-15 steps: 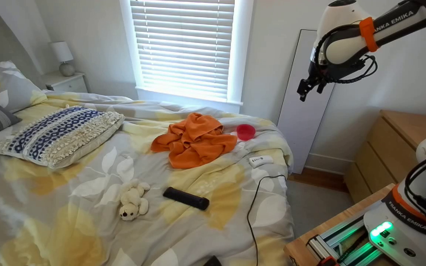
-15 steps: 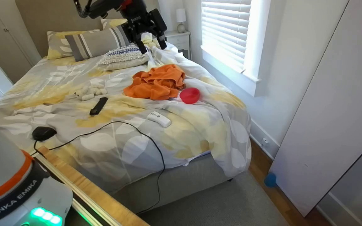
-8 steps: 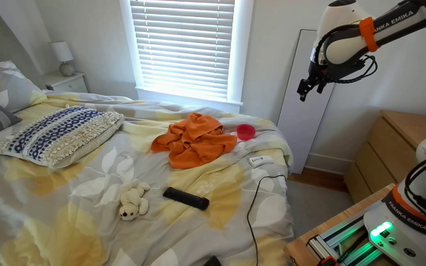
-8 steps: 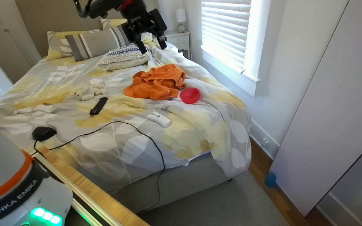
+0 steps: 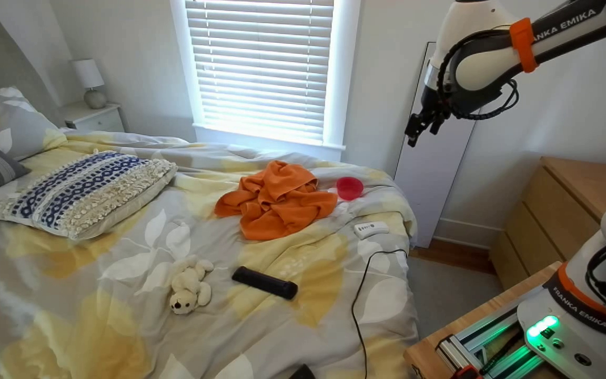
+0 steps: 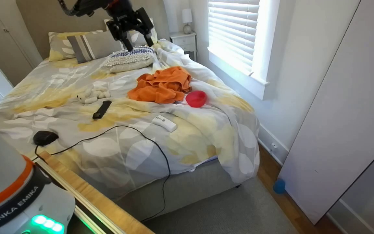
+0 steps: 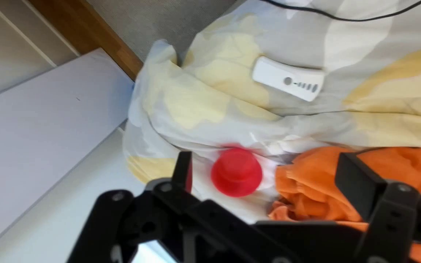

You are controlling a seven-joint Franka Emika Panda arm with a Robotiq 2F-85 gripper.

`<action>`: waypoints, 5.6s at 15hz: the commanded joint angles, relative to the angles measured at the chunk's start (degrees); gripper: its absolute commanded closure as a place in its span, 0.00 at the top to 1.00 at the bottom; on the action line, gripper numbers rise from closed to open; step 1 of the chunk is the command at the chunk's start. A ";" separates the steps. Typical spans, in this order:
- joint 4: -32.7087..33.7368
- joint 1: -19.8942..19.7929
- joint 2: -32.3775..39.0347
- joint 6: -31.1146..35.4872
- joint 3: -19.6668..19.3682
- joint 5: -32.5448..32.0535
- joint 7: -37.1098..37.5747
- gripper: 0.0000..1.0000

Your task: Push the button on the black object to the left of the bed

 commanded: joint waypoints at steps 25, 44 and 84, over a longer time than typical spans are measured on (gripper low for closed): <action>-7.47 37.90 -10.06 3.11 11.77 24.68 -13.31 1.00; 0.90 36.23 19.83 14.57 29.74 1.16 18.58 1.00; 21.98 82.47 61.09 32.94 -15.61 -6.34 67.49 0.00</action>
